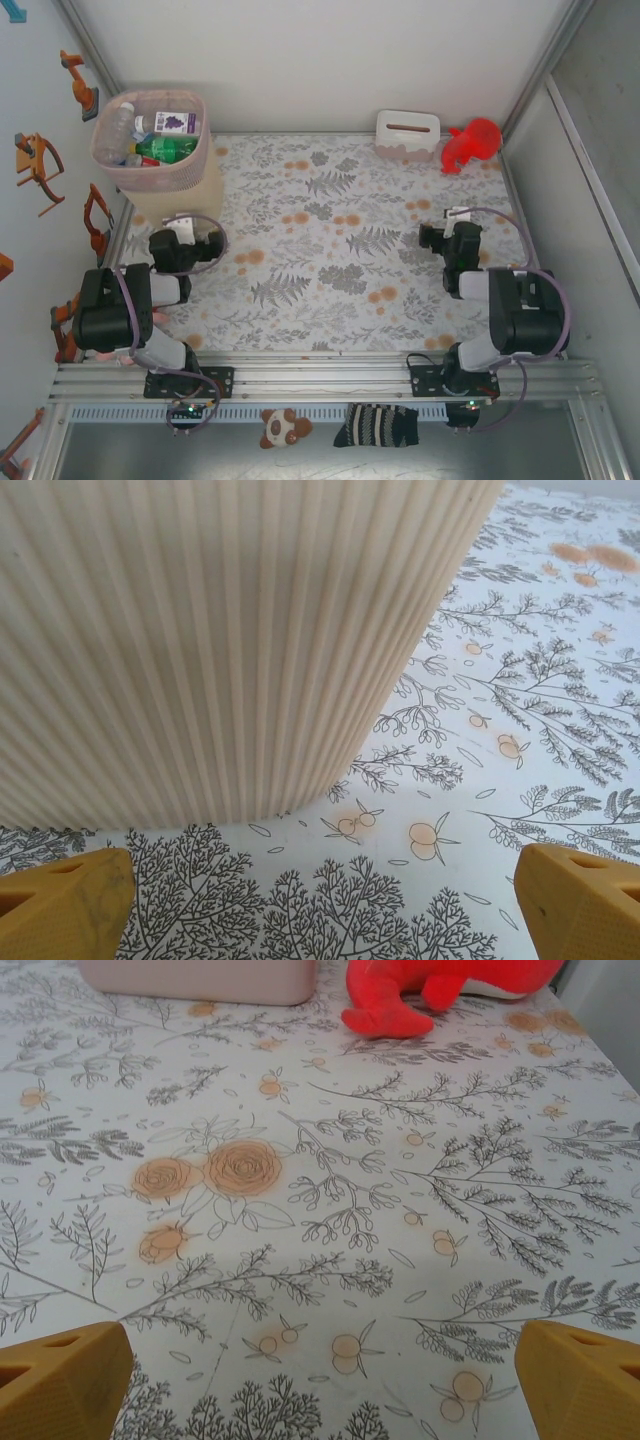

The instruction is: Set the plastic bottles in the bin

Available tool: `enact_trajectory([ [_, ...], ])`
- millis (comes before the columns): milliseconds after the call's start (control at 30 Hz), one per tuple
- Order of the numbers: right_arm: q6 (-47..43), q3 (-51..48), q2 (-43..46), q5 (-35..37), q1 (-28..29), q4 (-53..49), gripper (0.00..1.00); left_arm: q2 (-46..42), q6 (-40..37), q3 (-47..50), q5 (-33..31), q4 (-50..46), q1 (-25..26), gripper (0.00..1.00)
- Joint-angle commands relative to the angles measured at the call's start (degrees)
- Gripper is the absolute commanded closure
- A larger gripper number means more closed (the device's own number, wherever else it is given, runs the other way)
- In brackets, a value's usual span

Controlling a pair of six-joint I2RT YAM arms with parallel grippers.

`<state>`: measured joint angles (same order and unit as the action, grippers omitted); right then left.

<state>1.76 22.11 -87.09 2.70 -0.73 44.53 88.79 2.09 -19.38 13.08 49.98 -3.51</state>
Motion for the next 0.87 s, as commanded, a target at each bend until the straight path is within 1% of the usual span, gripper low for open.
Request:
enact_trajectory([
  [0,1.61,-0.24,-1.23,-1.71,-1.35,5.67,0.01,-0.54,-1.83,-1.56,0.93,2.47,1.05,0.03],
  [33,1.67,-0.15,-1.15,-1.73,-1.44,5.48,0.01,-0.70,-2.62,-2.40,-0.57,0.25,2.18,0.03],
  [100,1.82,0.01,-1.16,-1.34,-1.51,5.18,0.01,-0.14,-1.63,-3.02,-3.70,0.23,2.31,0.03],
  [167,2.20,0.39,-1.15,-0.43,-1.47,4.38,0.00,-0.55,-1.56,-3.37,-5.52,-1.08,2.71,0.03],
  [833,2.14,0.43,-1.16,-0.40,-1.46,4.25,0.00,-0.58,-1.37,-3.25,-6.12,-0.67,2.89,0.03],
])
